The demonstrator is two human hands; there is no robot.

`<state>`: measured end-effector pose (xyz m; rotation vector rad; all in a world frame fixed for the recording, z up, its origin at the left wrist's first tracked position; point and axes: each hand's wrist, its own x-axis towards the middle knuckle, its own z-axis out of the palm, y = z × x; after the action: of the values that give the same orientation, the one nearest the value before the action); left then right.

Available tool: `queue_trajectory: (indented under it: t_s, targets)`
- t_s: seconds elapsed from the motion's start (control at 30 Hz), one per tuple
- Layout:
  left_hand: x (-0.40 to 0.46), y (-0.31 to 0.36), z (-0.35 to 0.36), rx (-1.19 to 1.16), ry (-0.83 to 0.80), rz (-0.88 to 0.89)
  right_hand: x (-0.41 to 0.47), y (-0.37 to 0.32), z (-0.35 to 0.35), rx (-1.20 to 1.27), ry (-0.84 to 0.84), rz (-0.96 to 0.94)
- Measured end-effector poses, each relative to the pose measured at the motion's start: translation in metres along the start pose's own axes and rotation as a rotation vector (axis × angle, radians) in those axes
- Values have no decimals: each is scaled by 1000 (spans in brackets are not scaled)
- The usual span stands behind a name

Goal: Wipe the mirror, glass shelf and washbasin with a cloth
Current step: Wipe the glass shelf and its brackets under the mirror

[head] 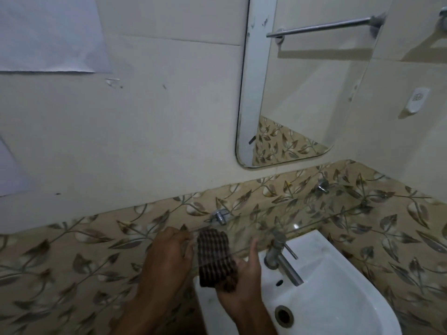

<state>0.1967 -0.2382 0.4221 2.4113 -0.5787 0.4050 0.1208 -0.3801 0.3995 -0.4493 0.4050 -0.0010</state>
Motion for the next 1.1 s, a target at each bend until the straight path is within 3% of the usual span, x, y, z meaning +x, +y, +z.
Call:
queue_trajectory:
  t_s: [0.13, 0.3, 0.57, 0.7, 0.9, 1.1]
  targets:
    - [-5, -2, -7, -48, -33, -35, 0, 29, 1, 3, -123, 96]
    - [-11, -6, -16, -99, -27, -33, 15, 18, 14, 159, -68, 7]
    - [-12, -8, -10, -91, -28, -70, -14, 22, 3, -28, -103, 9]
    - [-14, -15, -11, -83, 1, -69, 7, 17, -1, 115, -61, -17]
    - [-12, -19, -15, -11, 18, -131, 7, 45, 29, 84, -189, 103]
    - [-20, -32, -21, -38, 37, -107, 17, 35, 3, 70, -225, 53]
